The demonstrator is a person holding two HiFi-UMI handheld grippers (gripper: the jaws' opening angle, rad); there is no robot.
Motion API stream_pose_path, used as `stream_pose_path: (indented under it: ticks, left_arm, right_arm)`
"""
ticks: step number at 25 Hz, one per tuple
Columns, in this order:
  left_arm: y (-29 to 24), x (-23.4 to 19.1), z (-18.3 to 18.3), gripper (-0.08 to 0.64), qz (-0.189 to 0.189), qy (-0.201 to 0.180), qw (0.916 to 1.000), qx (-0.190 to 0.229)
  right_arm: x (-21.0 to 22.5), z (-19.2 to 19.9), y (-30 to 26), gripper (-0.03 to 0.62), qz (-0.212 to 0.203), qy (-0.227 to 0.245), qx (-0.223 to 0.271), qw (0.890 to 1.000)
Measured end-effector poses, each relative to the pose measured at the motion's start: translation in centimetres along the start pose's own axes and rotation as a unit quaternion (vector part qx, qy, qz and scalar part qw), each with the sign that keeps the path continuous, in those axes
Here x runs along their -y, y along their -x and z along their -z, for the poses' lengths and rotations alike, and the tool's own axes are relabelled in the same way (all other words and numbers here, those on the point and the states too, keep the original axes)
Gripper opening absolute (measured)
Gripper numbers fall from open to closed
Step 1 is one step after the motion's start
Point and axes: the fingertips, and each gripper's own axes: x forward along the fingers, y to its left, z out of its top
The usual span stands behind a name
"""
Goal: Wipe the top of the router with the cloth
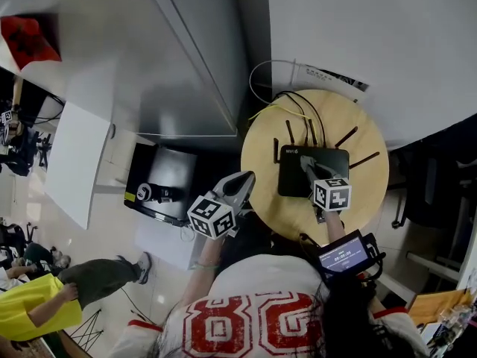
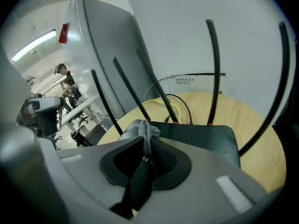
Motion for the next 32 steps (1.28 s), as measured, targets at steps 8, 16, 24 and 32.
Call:
stream_pose_path:
  ticks: [8,16,24,32]
  left_arm:
    - [-1.5,1.6,0.4,0.0,0.028,-0.004,0.9996,-0.009]
    - [-1.8,2.3,0.4,0.0,0.033,-0.004,0.9994,-0.01]
    - [-1.1,1.6,0.3,0.0,0.019,0.004,0.9998,-0.002]
    - [0.1,0.5,0.3,0.0,-0.003,0.01,0.9999,0.01]
  right_arm:
    - [7.2,0.9,3.9,0.043,0.072,-0.042,0.017,0.996]
    - [12.3,1.9,7.1,0.043,0.124,-0.049,0.012,0.991]
    - [5.0,-1.1,5.3,0.043,0.048,-0.033,0.035,0.998]
    - [-6.0,0.8,0.5,0.043,-0.068,0.033,-0.018,0.997]
